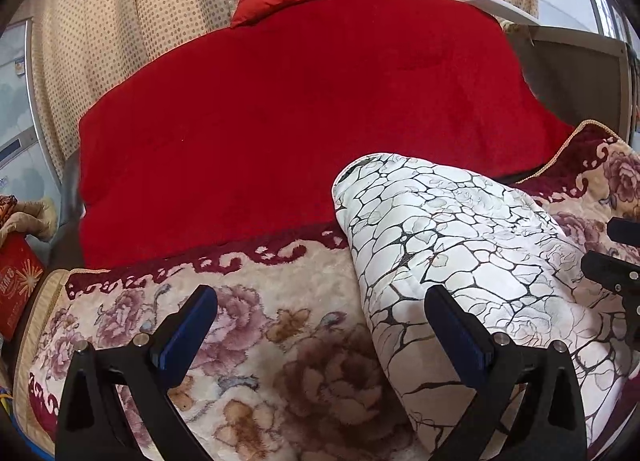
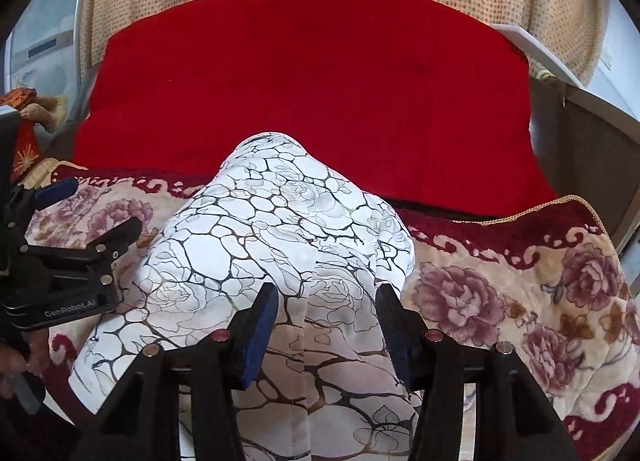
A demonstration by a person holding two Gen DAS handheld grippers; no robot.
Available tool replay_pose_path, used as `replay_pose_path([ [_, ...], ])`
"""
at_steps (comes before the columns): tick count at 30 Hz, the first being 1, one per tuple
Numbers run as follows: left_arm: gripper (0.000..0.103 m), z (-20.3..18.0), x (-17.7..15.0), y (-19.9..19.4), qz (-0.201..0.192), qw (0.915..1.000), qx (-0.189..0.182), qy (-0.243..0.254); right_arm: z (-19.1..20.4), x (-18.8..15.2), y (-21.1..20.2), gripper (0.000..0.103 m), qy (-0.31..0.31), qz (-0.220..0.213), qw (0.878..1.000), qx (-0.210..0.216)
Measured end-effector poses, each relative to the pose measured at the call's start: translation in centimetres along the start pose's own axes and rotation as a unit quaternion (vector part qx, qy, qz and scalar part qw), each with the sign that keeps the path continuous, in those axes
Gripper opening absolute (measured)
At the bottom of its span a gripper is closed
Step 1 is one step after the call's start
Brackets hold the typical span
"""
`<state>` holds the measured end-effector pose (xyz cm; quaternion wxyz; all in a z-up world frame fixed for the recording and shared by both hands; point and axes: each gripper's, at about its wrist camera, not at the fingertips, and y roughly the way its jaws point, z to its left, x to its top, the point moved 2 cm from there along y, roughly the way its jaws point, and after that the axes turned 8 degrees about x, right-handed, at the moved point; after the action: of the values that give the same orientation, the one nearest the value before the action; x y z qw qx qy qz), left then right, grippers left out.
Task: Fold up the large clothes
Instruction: 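Press the white coat bundle flat with both grippers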
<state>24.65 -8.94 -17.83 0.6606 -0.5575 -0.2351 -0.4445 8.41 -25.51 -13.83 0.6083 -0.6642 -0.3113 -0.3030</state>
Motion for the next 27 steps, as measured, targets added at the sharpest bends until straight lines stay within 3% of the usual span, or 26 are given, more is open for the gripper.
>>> replay_pose_path([
  [8,0.103,-0.3,0.1,-0.1,0.012,0.9992,-0.037,-0.012,-1.3,-0.3,0.4,0.055,0.028,0.006,1.000,0.011],
  [18,0.103,0.0,0.3,-0.1,0.010,0.9995,-0.025,-0.017,-4.5,-0.3,-0.2,0.063,0.098,-0.015,0.994,0.044],
  [20,0.103,0.0,0.3,0.0,0.009,0.9995,-0.024,-0.017,-4.9,-0.3,-0.1,0.066,0.108,-0.017,0.993,0.053],
  [22,0.103,0.1,0.4,0.0,0.009,0.9995,-0.024,-0.018,-5.4,-0.4,0.0,0.077,0.121,-0.020,0.990,0.063],
  [27,0.103,0.2,0.3,0.3,0.018,0.9989,-0.038,-0.019,-7.7,-0.7,1.0,0.083,0.178,-0.012,0.976,0.126],
])
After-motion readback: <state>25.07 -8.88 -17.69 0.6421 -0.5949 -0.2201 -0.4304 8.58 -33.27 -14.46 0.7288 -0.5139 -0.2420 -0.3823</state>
